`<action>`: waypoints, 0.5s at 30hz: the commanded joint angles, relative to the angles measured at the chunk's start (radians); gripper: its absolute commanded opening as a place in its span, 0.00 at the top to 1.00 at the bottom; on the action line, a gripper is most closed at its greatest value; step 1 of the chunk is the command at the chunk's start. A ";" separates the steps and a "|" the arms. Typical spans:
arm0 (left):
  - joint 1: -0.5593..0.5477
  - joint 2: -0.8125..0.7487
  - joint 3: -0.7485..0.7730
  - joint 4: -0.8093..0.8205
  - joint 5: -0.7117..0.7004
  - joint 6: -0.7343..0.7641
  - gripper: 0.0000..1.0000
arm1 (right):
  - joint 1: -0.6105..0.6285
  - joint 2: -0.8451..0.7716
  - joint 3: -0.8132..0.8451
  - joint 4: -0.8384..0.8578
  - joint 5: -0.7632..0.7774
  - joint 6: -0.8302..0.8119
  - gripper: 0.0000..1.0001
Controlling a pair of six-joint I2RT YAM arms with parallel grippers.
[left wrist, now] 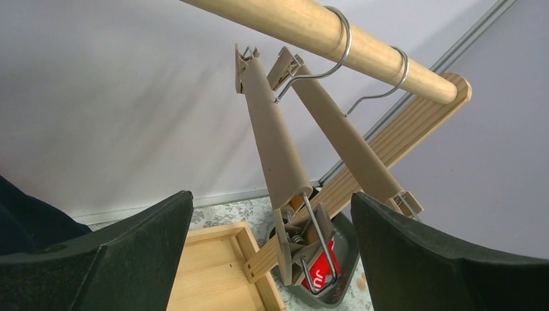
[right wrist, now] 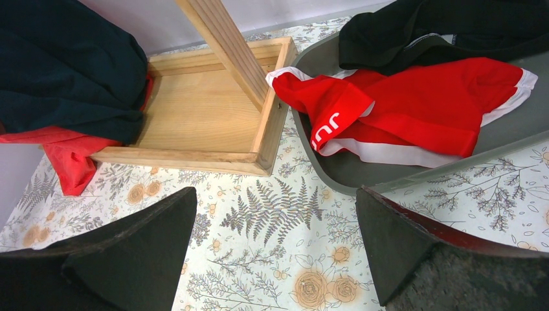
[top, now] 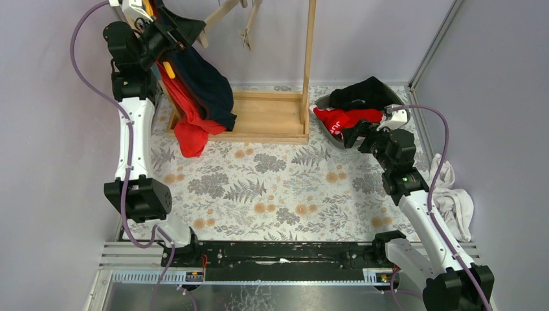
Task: Clip the underwear to the hanger
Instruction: Pick up the hanger from the clothesline.
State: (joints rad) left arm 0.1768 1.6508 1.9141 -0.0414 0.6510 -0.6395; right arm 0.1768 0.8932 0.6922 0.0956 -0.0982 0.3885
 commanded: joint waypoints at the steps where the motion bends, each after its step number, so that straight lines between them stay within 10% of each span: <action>1: -0.014 0.018 0.023 0.054 0.024 -0.004 0.12 | 0.004 -0.005 0.009 0.048 -0.008 -0.017 0.01; 15: -0.063 0.019 0.051 0.023 -0.040 0.044 0.50 | 0.006 -0.008 0.008 0.046 -0.004 -0.019 0.01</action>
State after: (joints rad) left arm 0.1234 1.6783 1.9320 -0.0448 0.6399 -0.6243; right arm 0.1768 0.8932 0.6922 0.0956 -0.0975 0.3866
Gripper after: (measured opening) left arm 0.545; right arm 0.992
